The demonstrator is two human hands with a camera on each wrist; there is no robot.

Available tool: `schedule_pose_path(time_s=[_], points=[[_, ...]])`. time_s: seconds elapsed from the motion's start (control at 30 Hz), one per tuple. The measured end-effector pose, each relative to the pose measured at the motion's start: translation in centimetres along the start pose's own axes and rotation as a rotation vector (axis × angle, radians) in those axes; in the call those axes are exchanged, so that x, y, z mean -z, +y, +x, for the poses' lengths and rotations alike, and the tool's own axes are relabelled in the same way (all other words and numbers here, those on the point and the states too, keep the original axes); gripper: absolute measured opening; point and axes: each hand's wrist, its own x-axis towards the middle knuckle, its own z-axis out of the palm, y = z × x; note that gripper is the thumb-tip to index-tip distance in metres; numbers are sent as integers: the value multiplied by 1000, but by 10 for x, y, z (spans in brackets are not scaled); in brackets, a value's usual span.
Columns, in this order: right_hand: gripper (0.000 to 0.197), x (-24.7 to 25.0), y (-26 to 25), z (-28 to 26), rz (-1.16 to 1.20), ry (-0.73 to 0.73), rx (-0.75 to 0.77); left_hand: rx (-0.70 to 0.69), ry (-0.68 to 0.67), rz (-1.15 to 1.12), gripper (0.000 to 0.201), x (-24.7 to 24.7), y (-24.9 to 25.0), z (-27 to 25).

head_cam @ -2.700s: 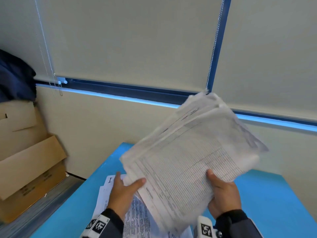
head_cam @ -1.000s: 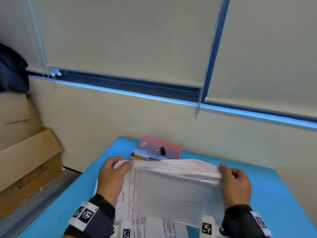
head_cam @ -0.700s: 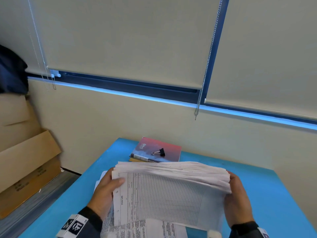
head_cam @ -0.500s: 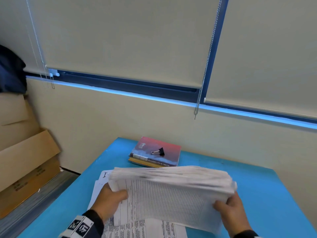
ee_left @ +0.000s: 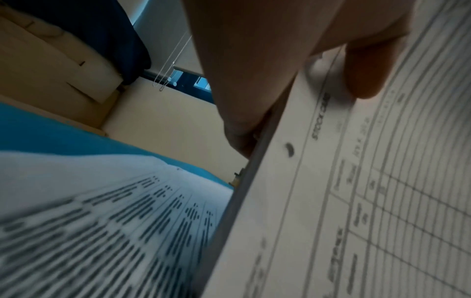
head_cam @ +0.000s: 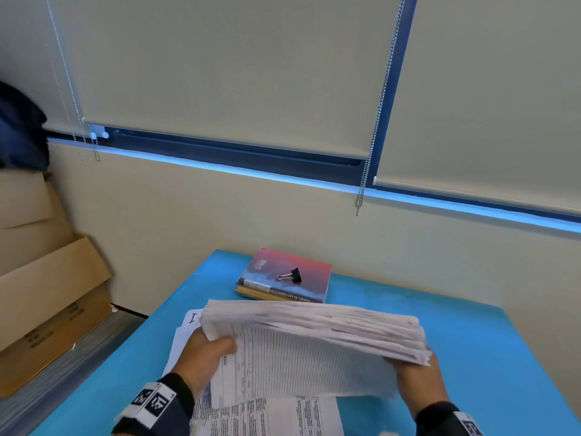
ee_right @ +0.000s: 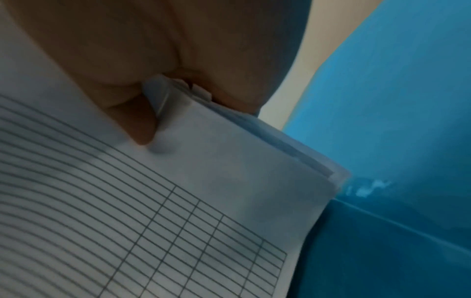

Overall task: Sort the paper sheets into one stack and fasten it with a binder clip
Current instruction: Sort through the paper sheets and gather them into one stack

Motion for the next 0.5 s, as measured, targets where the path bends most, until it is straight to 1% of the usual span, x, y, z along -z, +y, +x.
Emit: schedule_pose_path(time_s=[0.03, 0.07, 0.1, 0.13, 0.17, 0.2, 0.27, 0.33, 0.37, 0.4, 0.43, 0.47, 0.5], points=[[37, 0, -4, -1, -4, -10, 21, -13, 8, 14, 27, 3, 4, 2], [35, 1, -8, -1, -4, -18, 48, -51, 21, 30, 35, 7, 10, 4], [31, 2, -13, -1, -20, -35, 75, -124, 49, 69, 46, 11, 18, 4], [25, 2, -17, -2, -53, -51, 103, -236, 93, 152, 58, 16, 29, 3], [21, 1, -24, -2, -90, -69, 132, -378, 121, 273, 71, 18, 43, -1], [19, 0, -30, -2, -125, -73, 151, -518, 104, 431, 84, 18, 57, -5], [20, -4, -43, 0, -194, -86, 200, -726, -38, 856, 101, 6, 83, -18], [24, -8, -58, 2, -270, -122, 251, -795, -186, 1220, 106, -15, 103, -25], [23, -10, -68, 2, -300, -156, 275, -821, -237, 1324, 104, -23, 111, -26], [23, -12, -77, 2, -321, -188, 302, -845, -268, 1360, 94, -29, 116, -24], [26, -13, -86, 1, -341, -211, 330, -856, -298, 1330, 72, -30, 121, -19], [28, -15, -93, 1, -360, -217, 354, -848, -323, 1252, 40, -30, 126, -17], [29, -16, -101, 1, -379, -204, 371, -800, -358, 1160, 10, -29, 129, -15]])
